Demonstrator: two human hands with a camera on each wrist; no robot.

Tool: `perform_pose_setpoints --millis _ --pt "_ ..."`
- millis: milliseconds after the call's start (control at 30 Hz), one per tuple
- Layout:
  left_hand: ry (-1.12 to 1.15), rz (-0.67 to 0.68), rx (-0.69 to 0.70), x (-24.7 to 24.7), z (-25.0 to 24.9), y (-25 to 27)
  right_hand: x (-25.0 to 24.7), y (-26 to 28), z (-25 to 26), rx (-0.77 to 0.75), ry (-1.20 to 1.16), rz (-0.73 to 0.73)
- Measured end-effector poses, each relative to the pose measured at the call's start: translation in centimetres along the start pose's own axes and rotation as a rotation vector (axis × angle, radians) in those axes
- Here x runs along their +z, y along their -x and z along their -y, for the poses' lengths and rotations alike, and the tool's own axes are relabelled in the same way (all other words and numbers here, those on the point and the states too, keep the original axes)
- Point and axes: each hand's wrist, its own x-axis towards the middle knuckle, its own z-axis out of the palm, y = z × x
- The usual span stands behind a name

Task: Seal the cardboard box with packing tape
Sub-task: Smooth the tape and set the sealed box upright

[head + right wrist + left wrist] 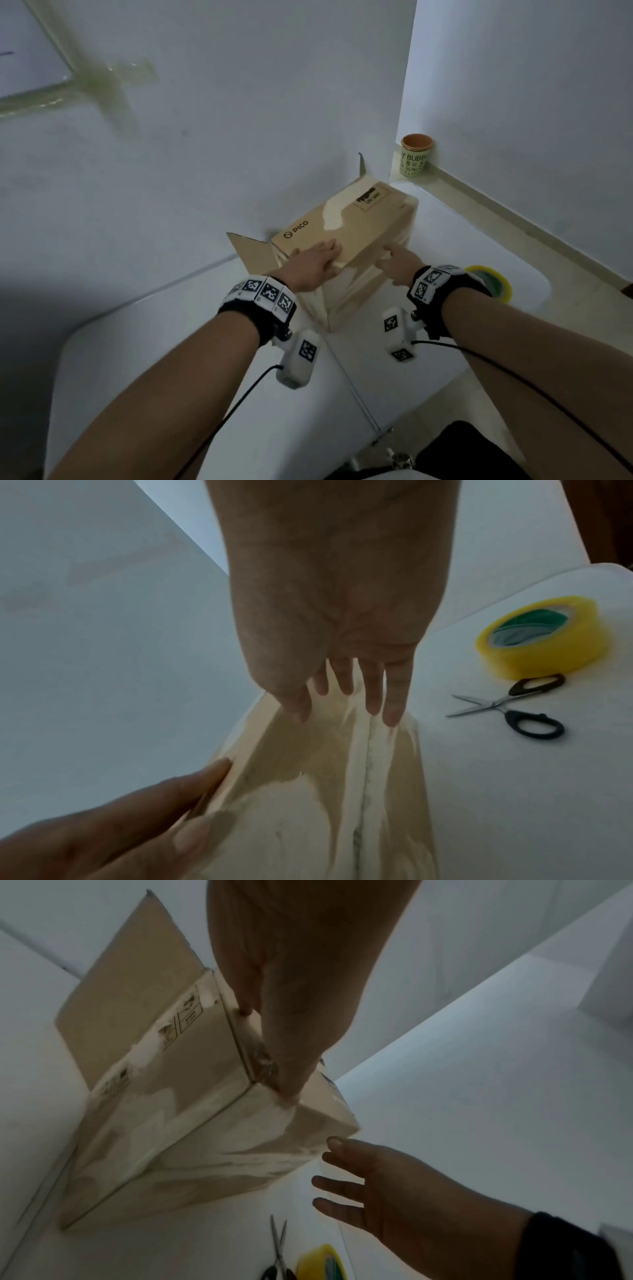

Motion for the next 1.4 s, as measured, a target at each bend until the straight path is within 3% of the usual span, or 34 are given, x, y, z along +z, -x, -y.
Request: perform_pose_setpoints --millis 133,367,567,900,1100,1167,1267,1400 --pt "-0.001 -0.014 0.012 0.1 0.3 0.1 -0.8 -0.6 0.6 -0.088 0.148 -0.135" --pt "0.180 -0.011 0.023 -0.1 2.8 2.2 -2.4 -4.1 0.4 -0.153 0.146 -0.427" --pt "0.000 -0.080 -0.009 0.6 1.2 2.2 -0.7 -5.3 0.5 -0.061 0.261 -0.258" --pt "-0.073 -0.190 -0.045 0.4 2.3 0.4 -0.5 -5.3 -0.7 -0.084 0.286 -0.273" --pt "0.285 -0.400 -0.236 -0.8 2.5 -1.4 -1.7 -7.7 -0.6 -0.192 0.311 -0.338" --pt "0.309 -0.372 -0.306 -1.7 3.6 -2.3 -2.4 -8.6 -0.2 -0.181 0.287 -0.341" --pt "0.283 -0.214 -0.454 -2.8 5.8 -3.7 -3.7 -10.0 0.1 -0.112 0.301 -0.287" --pt "0.223 0.009 -0.514 -4.0 7.0 -4.5 -4.8 -10.7 0.1 -0.053 0.279 -0.243"
